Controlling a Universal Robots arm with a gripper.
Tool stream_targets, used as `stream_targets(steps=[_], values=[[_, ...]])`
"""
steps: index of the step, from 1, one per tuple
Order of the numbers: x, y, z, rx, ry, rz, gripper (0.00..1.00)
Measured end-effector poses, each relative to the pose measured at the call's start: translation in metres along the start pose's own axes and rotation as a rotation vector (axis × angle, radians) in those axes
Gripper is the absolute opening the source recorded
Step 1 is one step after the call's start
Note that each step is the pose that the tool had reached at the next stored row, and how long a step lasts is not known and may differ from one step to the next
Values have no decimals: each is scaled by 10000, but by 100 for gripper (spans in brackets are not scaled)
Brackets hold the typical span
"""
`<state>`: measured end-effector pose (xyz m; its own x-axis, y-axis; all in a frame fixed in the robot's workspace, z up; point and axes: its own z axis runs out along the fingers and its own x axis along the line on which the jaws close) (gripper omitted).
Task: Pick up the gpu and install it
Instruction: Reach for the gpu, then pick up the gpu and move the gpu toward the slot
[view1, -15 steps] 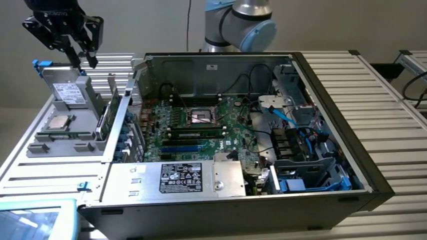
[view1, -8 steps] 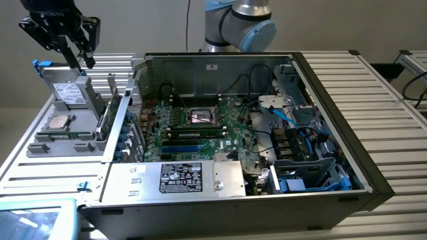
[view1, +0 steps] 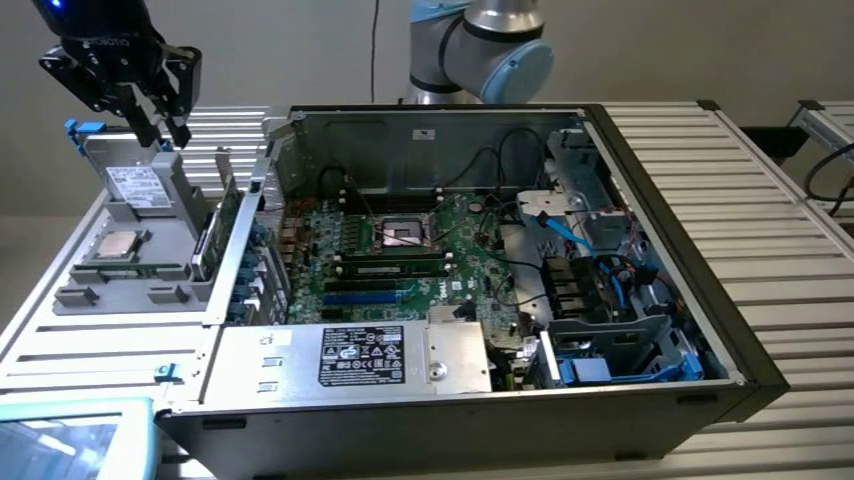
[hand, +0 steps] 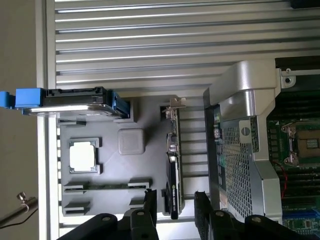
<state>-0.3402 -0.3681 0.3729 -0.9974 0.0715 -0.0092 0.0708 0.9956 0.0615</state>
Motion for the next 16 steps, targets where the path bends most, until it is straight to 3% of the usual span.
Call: stream_targets(steps=[15, 16], values=[[0, -1, 1, -2, -2, -1, 44], [0, -1, 8, -26, -30, -3, 44]])
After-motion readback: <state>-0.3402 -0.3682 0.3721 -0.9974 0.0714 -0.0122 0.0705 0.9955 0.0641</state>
